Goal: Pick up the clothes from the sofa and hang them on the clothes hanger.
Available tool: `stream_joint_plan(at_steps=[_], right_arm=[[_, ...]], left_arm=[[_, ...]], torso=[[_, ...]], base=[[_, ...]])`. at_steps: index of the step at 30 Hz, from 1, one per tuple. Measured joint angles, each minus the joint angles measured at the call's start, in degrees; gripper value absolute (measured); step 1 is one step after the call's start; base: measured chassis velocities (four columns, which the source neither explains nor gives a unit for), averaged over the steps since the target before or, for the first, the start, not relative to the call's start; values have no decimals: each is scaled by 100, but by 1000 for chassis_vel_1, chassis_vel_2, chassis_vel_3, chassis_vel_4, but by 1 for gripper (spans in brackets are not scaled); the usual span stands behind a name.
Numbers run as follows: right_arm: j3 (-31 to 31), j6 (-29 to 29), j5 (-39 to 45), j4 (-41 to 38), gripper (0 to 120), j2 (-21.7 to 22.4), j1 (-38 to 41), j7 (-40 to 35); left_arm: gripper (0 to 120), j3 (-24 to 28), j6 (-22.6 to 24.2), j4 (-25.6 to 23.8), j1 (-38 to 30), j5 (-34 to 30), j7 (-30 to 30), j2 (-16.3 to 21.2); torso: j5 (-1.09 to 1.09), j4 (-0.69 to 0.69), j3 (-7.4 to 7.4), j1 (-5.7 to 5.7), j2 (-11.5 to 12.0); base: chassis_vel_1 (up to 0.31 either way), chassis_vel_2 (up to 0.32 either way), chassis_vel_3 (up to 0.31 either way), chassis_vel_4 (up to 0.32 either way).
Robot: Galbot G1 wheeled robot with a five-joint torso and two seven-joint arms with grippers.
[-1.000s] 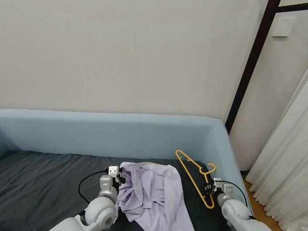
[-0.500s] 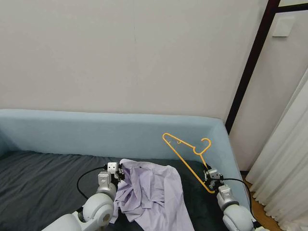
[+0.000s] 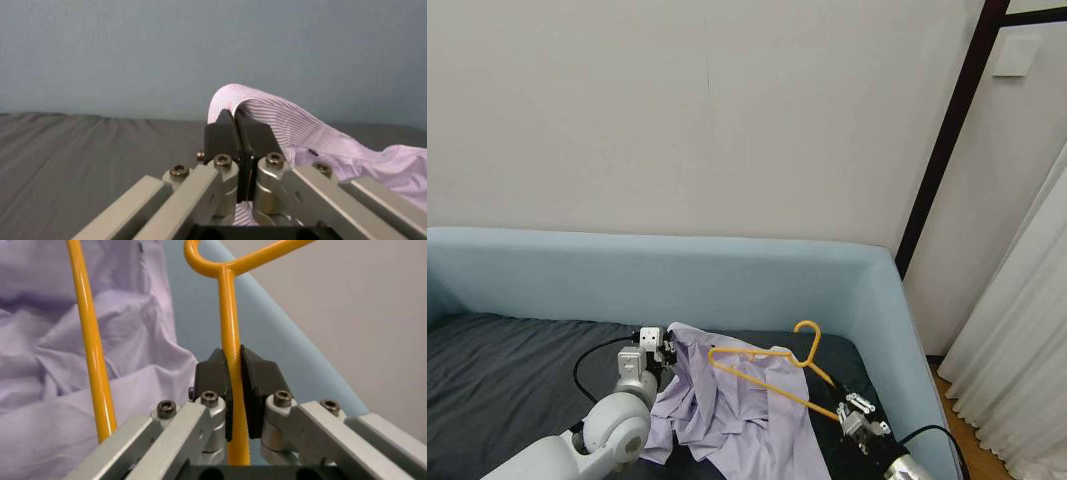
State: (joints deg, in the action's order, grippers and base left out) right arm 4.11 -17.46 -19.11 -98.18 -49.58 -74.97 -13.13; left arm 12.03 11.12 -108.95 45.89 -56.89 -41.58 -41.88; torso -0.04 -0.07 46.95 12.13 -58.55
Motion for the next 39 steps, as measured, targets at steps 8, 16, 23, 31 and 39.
stream_joint_plan(at_steps=[8, 16, 23, 31, 39], right_arm=[[-422, 165, -20, -2, 4, -64, 271, -79], [-706, 460, 77, 265, 4, -236, 751, -273], [-719, 550, 50, 402, 4, -269, 860, -362], [-1165, 777, 109, 492, 4, -446, 1284, -504], [-1407, 947, 157, 858, 4, -504, 1706, -597]], left_arm=[[0, 122, 42, -63, 37, 22, -35, 0], [0, 259, 50, -185, 29, 122, -21, 32], [0, 401, 51, -301, -17, 133, -12, 27], [0, 822, 268, -664, -289, -32, -273, -216], [0, 767, 331, -938, -221, -82, -429, -112]], torso=[[1, 1, 0, 0, 0], [1, 0, 1, 0, 0], [1, -1, 1, 0, 0], [1, 0, 1, 0, 0], [0, 1, 1, 0, 0]], base=[[0, 0, 0, 0], [0, 0, 0, 0], [0, 0, 0, 0], [0, 0, 0, 0], [0, 0, 0, 0]])
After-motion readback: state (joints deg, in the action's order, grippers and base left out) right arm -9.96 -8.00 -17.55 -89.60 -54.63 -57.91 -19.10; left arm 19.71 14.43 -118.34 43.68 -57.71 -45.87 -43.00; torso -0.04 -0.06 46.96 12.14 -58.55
